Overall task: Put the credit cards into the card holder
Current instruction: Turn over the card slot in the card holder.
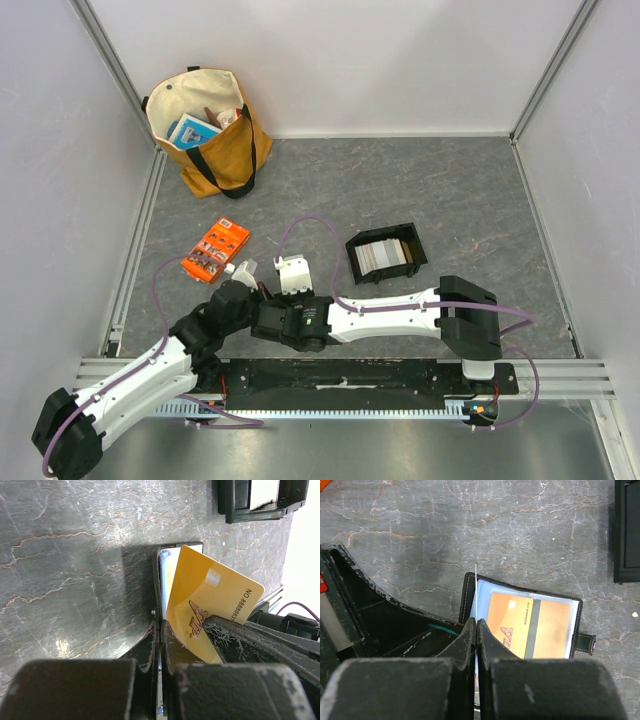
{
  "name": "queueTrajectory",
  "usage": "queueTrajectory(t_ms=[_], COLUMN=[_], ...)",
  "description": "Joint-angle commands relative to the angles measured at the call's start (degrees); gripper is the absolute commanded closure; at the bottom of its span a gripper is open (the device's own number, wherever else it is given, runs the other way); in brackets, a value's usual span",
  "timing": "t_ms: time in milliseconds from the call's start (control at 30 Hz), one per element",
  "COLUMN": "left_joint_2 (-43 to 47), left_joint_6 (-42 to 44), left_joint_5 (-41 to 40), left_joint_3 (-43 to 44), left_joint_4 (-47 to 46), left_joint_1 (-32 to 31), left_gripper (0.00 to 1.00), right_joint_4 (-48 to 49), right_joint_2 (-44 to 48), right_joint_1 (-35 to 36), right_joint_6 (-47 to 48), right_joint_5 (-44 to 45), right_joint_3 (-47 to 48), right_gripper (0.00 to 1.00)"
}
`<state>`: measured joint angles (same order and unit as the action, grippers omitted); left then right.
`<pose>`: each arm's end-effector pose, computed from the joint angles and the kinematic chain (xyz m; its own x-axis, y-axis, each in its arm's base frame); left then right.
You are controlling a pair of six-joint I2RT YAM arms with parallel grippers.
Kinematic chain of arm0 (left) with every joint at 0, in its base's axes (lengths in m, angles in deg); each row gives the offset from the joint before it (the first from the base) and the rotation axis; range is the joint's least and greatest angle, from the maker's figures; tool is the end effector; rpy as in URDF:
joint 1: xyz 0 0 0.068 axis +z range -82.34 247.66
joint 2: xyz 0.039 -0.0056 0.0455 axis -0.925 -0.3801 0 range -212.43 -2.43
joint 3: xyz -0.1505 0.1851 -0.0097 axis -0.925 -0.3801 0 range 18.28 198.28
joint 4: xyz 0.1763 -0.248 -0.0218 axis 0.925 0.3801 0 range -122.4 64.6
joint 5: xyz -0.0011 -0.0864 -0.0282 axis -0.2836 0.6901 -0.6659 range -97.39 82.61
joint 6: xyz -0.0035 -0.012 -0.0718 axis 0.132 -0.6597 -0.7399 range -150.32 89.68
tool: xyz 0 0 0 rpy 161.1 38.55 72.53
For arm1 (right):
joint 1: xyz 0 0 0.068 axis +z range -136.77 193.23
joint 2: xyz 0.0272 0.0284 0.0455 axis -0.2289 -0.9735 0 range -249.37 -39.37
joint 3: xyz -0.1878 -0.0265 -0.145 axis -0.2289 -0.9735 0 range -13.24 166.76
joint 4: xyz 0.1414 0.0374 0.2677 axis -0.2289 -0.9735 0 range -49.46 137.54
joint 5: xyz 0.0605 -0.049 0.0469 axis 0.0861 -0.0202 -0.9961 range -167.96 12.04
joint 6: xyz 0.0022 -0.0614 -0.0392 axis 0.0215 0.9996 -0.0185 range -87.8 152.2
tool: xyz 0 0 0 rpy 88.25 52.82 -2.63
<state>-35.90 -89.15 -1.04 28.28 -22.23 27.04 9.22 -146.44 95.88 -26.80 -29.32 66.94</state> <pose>0.1717 -0.1560 0.1043 -0.8311 -0.4074 -0.3785 0.0114 0.6680 -0.7440 0.0990 0.4124 0.1504 -0.5871 -0.1236 -0.8000 -0.2172 0.9761 0.0086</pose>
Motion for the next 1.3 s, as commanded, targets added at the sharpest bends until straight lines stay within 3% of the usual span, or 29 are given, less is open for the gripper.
queueTrajectory(t_ms=[0,700,1000,1133,1267], left_joint_2=[0.16,0.78,-1.59,-2.65,-3.96], left_joint_6=[-1.55,-0.76,-0.32,-0.23,-0.15], left_joint_5=[0.51,-1.16,-2.39,-2.57,-2.83], left_joint_3=[1.16,1.08,-0.15,-0.59,-0.68], left_joint_4=[-2.26,0.19,0.55,-0.15,0.02], left_joint_1=[-0.16,-0.16,-0.16,-0.16,-0.25], left_gripper=[0.98,0.98,0.98,0.98,0.98], right_joint_4=[-0.61,-7.90,-7.64,-2.12,11.47], right_joint_2=[-0.77,1.33,9.06,13.01,17.58], right_joint_1=[0.14,-0.12,-3.28,-4.51,-7.50], right_joint_6=[-2.08,-3.05,-5.86,-4.10,2.55], right_joint_5=[2.34,8.13,5.50,1.91,-7.91], right_joint_3=[2.17,0.33,-8.36,-13.02,-19.43], right_gripper=[1.00,1.00,1.00,1.00,1.00])
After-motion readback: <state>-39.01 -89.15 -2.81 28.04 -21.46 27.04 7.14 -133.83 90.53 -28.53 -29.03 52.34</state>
